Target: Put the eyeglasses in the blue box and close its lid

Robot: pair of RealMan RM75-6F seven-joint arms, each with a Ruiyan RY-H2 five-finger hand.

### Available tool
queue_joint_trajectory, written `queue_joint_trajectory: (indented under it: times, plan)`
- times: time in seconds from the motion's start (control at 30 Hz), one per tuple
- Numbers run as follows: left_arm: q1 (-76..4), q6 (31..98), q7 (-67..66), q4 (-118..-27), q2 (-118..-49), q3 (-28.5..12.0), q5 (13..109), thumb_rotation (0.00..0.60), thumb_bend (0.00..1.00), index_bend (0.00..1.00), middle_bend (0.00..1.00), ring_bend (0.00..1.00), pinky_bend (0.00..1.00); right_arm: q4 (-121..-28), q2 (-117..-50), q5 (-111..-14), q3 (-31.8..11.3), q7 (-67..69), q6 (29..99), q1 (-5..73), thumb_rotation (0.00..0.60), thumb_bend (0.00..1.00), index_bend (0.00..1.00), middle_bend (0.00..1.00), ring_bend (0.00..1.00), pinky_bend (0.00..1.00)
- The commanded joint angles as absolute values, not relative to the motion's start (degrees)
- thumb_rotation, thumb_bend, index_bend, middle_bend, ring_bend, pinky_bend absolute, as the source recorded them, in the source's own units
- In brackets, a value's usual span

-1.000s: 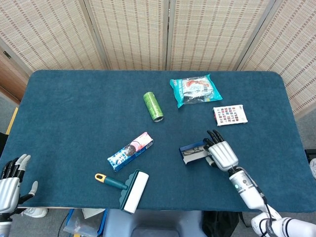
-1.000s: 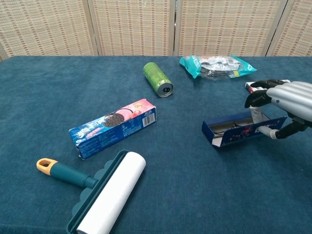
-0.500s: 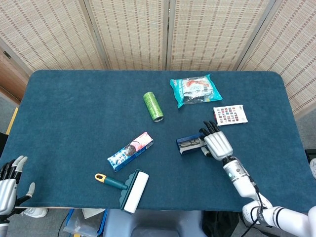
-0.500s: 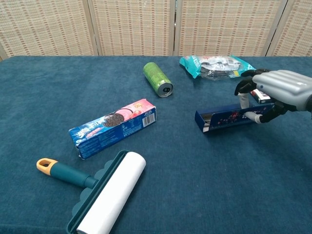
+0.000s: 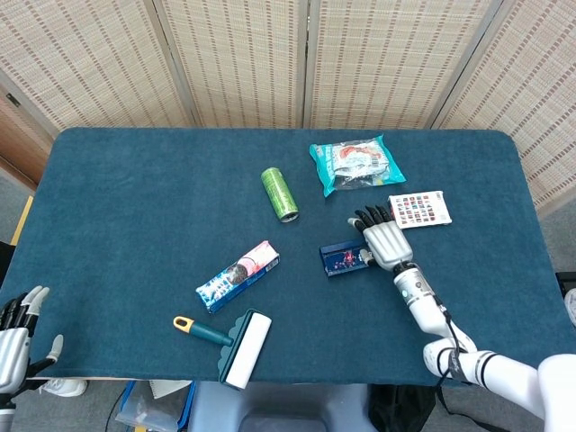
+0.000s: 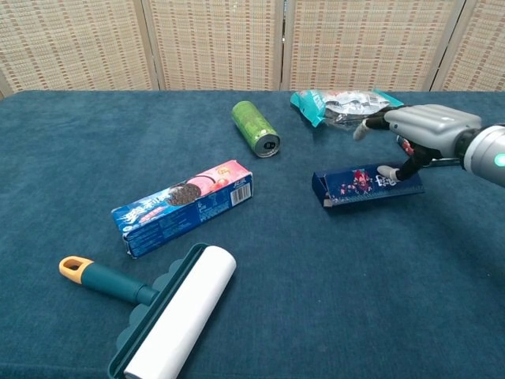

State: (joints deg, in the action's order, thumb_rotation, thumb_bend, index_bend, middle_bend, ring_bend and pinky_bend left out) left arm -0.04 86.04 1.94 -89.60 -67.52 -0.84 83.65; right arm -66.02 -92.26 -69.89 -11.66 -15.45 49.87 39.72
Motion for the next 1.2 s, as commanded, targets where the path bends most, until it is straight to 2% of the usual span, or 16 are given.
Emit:
queue_joint_trajectory:
  times: [0.03,0.43,0.53,0.73,0.8,0.97,1.2]
  plan:
    - [0.12,85.83,2.06,-89.53,-67.39,-0.71,83.37,0.600,0.40,0.00,0.00,0.00,0.00,-63.67,-93.83,-67.47,-12.70,-17.61,47.74,41.61,0.600,0.38,0.00,0.00,0.00,0.00]
    - [0.49,85.74,2.69,-89.13,-67.20,-0.70,82.95,0.600,0.40,0.00,0.00,0.00,0.00,-58.75,-96.50,-62.06,-13.65,-21.07,44.41,44.69,0.600,0.37,0.00,0.00,0.00,0.00]
    - [0.51,85.66,2.78,-88.93,-67.22,-0.72,82.88,0.600,0.40,0.00,0.00,0.00,0.00,-61.19,-95.24,-63.04,-14.04,-18.36,46.10,43.93,0.600,0.37,0.00,0.00,0.00,0.00]
    - [0.21,85.56,2.56,-89.26,-67.03,-0.95,83.11,0.600,0.40,0.00,0.00,0.00,0.00,-69.88,-88.66,-66.54,-12.92,-14.13,48.71,41.47,0.600,0.37,0.00,0.00,0.00,0.00]
    - [0.16,85.60,2.46,-89.45,-66.99,-0.98,83.22,0.600,0.40,0.00,0.00,0.00,0.00,-73.21,-85.95,-67.05,-11.85,-14.15,48.45,40.69,0.600,0.34,0.00,0.00,0.00,0.00]
    - [-0.07,85.28,1.88,-90.11,-66.87,-0.81,83.57,0.600,0.40,0.00,0.00,0.00,0.00,-77.00,-82.66,-65.30,-9.69,-16.55,46.25,40.27,0.600,0.18,0.00,0.01,0.00,0.00]
    - [-0.04,85.62,1.29,-90.85,-66.70,-0.90,83.69,0.600,0.40,0.00,0.00,0.00,0.00,-74.13,-85.07,-60.77,-9.23,-20.46,43.25,42.67,0.600,0.16,0.05,0.01,0.00,0.00]
